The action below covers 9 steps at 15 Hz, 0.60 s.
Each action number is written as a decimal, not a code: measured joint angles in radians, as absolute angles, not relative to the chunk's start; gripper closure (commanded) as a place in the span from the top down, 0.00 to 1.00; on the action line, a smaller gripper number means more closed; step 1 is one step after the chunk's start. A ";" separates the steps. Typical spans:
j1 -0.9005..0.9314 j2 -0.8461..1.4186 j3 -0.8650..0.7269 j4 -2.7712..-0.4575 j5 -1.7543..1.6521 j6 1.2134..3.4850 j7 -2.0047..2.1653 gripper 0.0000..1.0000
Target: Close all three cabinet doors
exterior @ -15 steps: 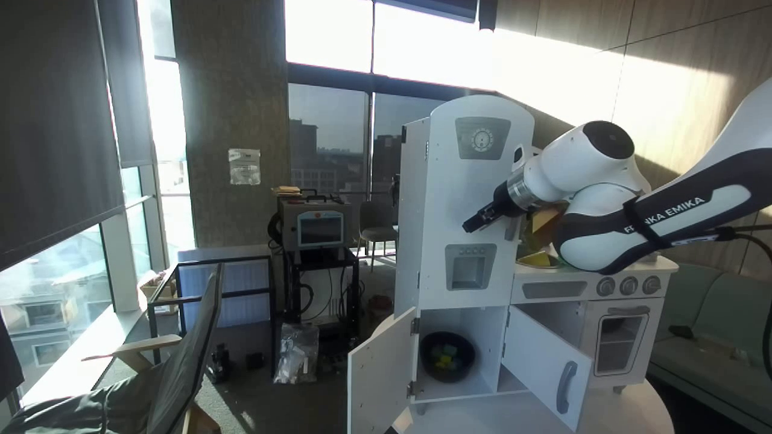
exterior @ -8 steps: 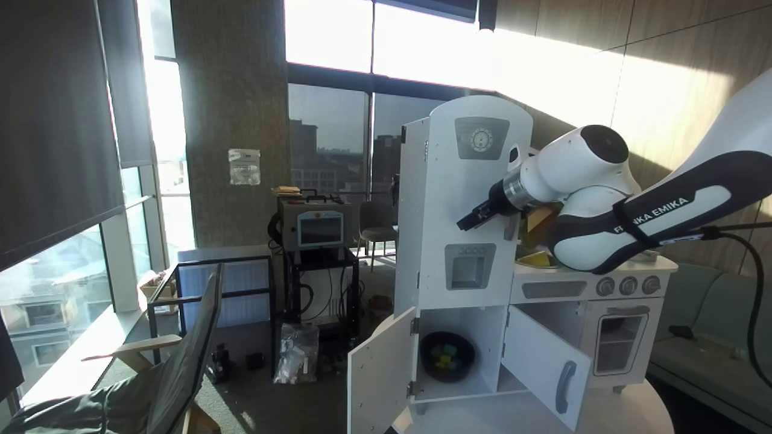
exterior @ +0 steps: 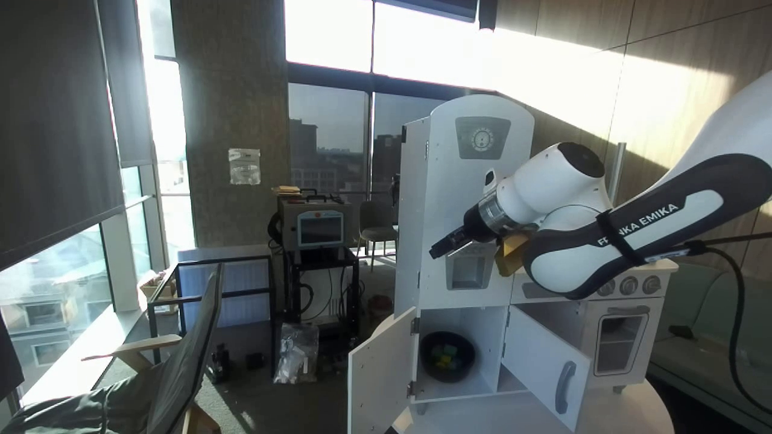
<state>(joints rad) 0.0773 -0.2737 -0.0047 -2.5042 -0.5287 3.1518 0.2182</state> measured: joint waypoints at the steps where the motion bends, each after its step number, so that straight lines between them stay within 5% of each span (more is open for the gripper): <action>1: 0.149 -0.276 -0.035 -2.519 -0.469 3.103 0.213 1.00; 4: 0.322 -0.281 -0.109 -2.525 -0.271 2.924 0.182 1.00; 9: 0.278 -0.253 -0.037 -2.407 0.027 2.620 0.142 1.00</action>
<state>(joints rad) 0.2784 -0.2530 -0.0373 -2.4068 0.0272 2.6202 0.1423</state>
